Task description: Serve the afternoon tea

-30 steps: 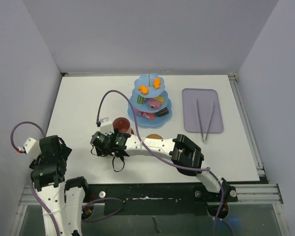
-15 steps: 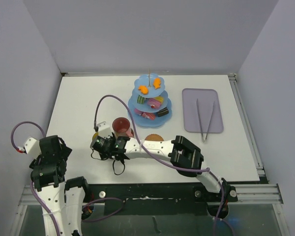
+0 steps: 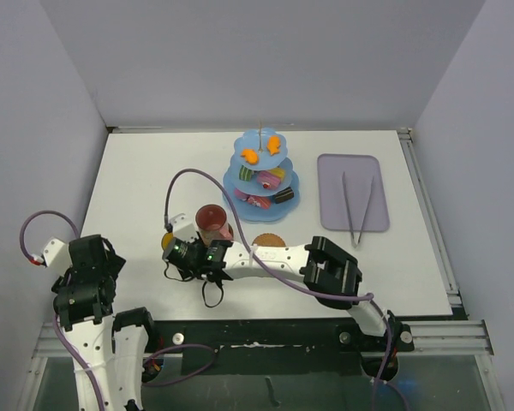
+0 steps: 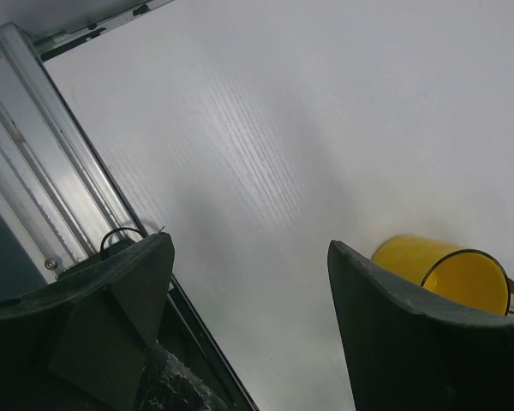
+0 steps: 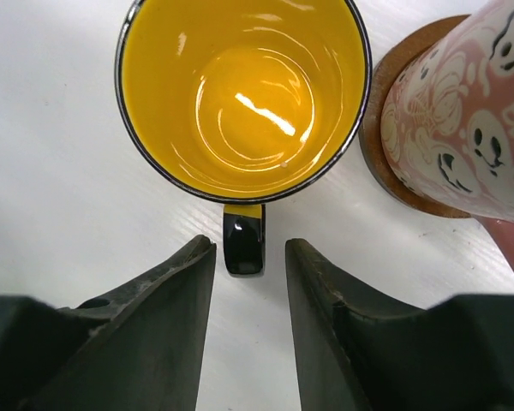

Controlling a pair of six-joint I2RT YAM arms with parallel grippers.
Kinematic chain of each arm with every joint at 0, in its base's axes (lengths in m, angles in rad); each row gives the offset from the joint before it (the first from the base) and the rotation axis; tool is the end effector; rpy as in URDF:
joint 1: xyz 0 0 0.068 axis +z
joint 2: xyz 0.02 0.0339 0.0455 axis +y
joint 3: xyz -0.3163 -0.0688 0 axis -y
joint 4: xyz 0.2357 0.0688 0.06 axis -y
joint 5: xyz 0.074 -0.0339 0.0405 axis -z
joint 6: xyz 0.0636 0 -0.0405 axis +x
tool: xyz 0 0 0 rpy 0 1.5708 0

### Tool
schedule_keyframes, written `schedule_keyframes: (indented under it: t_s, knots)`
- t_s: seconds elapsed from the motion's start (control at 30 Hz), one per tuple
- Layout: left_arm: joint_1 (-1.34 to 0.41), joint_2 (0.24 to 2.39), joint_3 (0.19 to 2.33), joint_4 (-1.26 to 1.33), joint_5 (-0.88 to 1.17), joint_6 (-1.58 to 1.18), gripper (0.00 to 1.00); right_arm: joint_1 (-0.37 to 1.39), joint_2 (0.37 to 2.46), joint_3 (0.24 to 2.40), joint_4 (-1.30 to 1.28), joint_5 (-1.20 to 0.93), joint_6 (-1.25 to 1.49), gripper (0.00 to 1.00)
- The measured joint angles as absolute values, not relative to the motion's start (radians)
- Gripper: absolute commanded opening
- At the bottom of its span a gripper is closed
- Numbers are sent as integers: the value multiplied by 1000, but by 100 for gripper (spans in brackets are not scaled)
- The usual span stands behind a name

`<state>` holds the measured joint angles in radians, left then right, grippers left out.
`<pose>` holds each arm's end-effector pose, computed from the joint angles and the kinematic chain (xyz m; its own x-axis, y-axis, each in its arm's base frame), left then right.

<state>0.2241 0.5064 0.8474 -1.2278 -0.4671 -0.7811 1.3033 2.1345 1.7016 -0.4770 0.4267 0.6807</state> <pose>0.0210 0.0342 0.3009 -0.2016 -0.6907 -0.6945 -0.8700 0.4520 -0.1971 0.1599 0.4840 0.2323 -0.6724 -0.2861 -0.6826 -0.4988 0.8566 0.1324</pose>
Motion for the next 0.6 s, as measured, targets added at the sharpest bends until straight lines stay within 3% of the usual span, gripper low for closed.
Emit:
schedule_keyframes:
  t_s: [0.3,0.6]
  knots:
    - [224,502,846,-1228,-467,-781,71,1291,2131,1700,-413,391,593,44]
    - [224,502,846,-1228,-464,-781,71,1266,2131,1686,-395,357,521,32]
